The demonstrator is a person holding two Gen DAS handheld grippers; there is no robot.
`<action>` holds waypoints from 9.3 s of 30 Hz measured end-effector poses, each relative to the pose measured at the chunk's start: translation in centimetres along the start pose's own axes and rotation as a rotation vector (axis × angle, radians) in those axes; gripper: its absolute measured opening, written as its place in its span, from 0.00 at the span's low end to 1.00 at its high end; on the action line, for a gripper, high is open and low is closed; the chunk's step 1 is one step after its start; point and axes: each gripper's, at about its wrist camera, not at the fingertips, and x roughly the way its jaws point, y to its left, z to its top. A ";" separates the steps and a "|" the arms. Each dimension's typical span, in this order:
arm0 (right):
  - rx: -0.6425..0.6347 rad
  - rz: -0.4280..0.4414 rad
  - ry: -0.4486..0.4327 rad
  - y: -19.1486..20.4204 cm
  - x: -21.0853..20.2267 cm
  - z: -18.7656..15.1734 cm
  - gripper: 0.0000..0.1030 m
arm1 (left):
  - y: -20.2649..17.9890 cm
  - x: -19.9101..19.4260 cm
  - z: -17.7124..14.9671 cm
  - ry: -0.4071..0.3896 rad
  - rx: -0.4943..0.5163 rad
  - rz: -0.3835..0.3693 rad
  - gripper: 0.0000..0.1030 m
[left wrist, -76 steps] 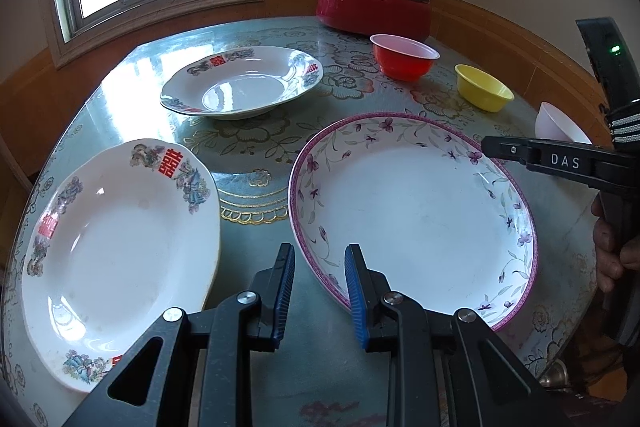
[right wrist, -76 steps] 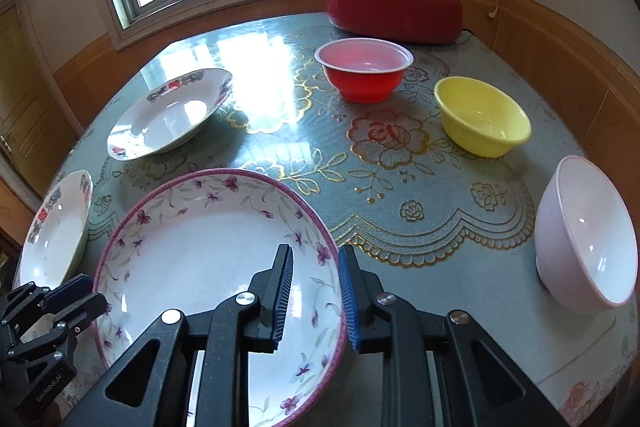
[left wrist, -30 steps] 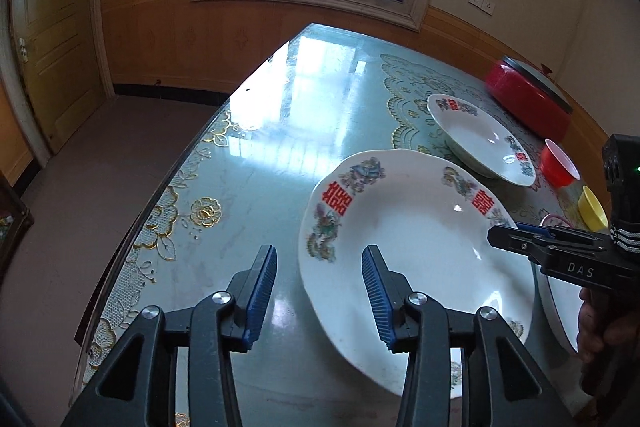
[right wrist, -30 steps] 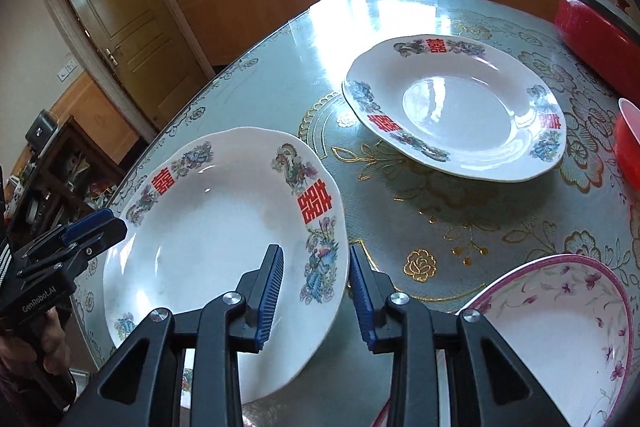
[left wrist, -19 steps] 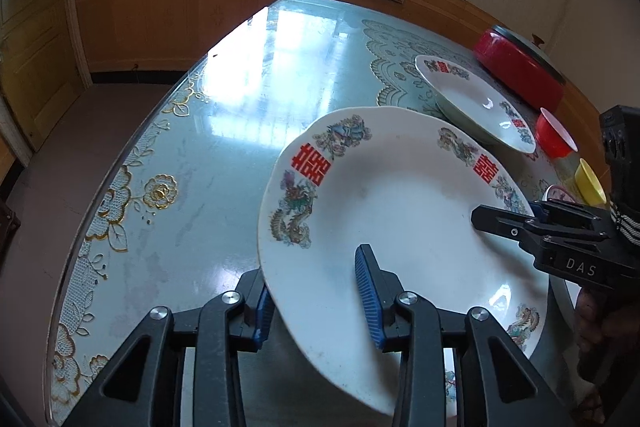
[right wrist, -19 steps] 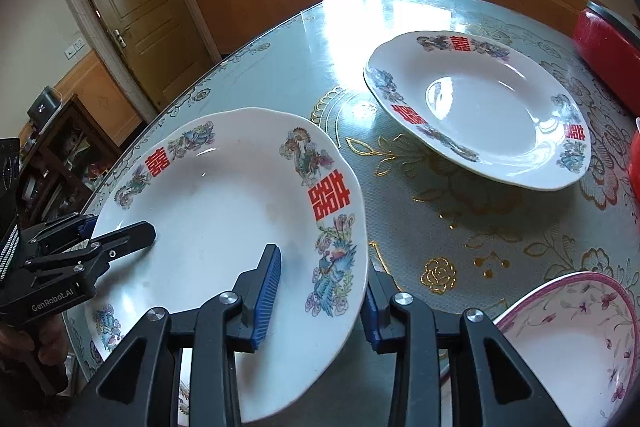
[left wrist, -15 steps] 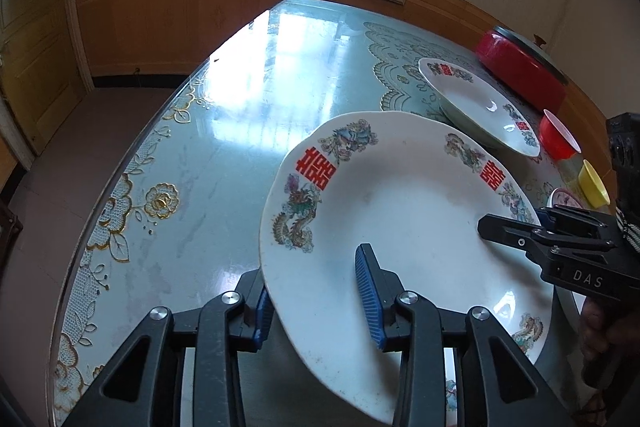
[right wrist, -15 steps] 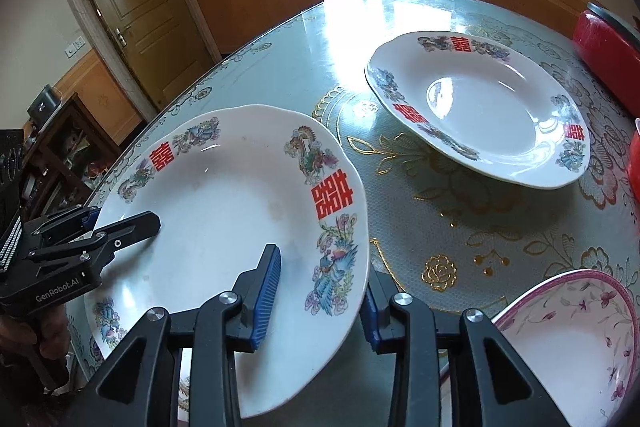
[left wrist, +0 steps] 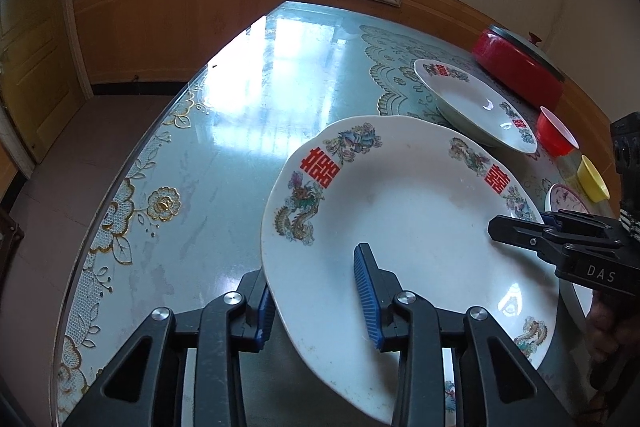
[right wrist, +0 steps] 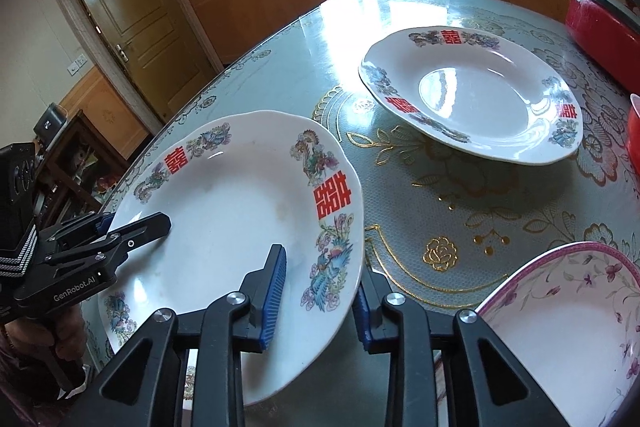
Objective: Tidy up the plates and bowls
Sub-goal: 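Lift the large red-character plate with the left tool toward the floral plate, then lower the large plate onto the floral plate and open the left tool, then move the left tool to the rim of the smaller red-character plate, then grasp the smaller plate rim with the left tool and lift it, then carry the smaller red-character plate with the left tool over the plate stack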
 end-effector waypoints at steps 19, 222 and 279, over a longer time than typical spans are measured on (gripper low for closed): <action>0.004 -0.033 -0.061 -0.5 -2.0 -1.5 0.26 | -1.9 -0.6 -0.5 -0.023 0.046 -0.034 0.32; 0.483 -0.046 -0.021 -18.7 0.9 7.1 0.23 | -11.9 14.4 14.5 0.028 0.184 -0.175 0.31; 0.400 0.009 -0.160 -15.5 -7.0 2.0 0.20 | -12.8 5.1 11.9 -0.083 0.147 -0.257 0.30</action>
